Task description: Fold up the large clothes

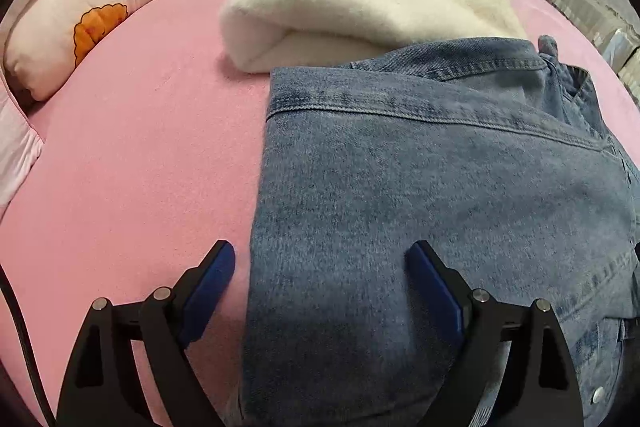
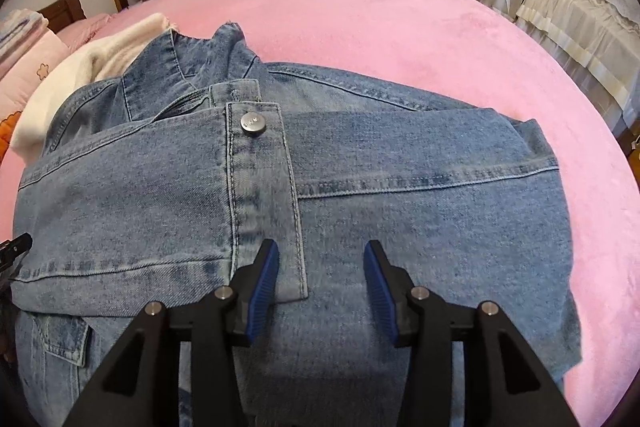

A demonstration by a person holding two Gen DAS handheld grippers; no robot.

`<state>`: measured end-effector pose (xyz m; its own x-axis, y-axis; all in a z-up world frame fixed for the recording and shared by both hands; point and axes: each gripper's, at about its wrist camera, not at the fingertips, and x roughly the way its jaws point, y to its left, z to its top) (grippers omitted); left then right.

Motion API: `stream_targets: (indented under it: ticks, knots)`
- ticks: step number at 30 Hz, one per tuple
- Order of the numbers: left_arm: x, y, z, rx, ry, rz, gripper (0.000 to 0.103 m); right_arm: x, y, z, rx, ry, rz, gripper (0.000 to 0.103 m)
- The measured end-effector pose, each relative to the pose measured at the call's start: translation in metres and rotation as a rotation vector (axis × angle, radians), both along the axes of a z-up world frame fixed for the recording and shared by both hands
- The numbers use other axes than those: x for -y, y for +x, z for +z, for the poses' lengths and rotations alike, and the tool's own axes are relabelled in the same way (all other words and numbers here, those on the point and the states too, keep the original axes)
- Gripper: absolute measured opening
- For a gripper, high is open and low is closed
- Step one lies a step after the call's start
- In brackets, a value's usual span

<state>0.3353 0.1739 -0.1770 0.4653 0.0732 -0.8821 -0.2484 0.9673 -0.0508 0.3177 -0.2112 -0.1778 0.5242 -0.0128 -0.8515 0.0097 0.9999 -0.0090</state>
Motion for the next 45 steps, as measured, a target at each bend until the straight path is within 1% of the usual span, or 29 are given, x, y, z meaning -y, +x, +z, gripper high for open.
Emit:
stream_targets:
  ticks: [5,10,16,20,24,28,32,35,39,43,45]
  knots:
    - [0.009,-0.016,0.026,0.007,-0.003,-0.044,0.088,-0.001,-0.017,0.023,-0.022,0.038,0.004,0.045]
    - [0.019,-0.047,0.067,0.07,-0.021,-0.09,0.088,-0.003,-0.05,0.056,0.009,0.009,0.014,0.045]
    - [0.044,-0.099,0.115,0.136,0.01,-0.148,0.088,0.002,-0.099,0.099,0.075,0.011,0.039,0.045]
    - [0.047,-0.128,0.134,0.148,0.01,-0.159,0.088,0.008,-0.134,0.124,0.118,0.016,0.053,0.045]
    - [0.051,-0.162,0.148,0.163,0.002,-0.178,0.088,0.016,-0.165,0.141,0.149,0.016,0.06,0.046]
    - [0.054,-0.198,0.156,0.182,-0.004,-0.192,0.088,0.025,-0.199,0.149,0.153,0.025,0.077,0.05]
    - [0.053,-0.226,0.15,0.164,-0.025,-0.196,0.088,0.037,-0.229,0.145,0.136,0.028,0.094,0.05]
    - [0.053,-0.244,0.134,0.123,-0.042,-0.204,0.088,0.045,-0.247,0.135,0.114,0.021,0.109,0.05]
    - [0.053,-0.263,0.095,0.03,-0.067,-0.218,0.088,0.062,-0.266,0.111,0.057,0.03,0.126,0.05]
    - [0.049,-0.277,0.058,-0.025,-0.066,-0.226,0.088,0.088,-0.278,0.078,-0.012,0.098,0.12,0.05]
    - [0.045,-0.281,0.043,-0.049,-0.08,-0.23,0.088,0.103,-0.281,0.06,-0.049,0.122,0.117,0.05]
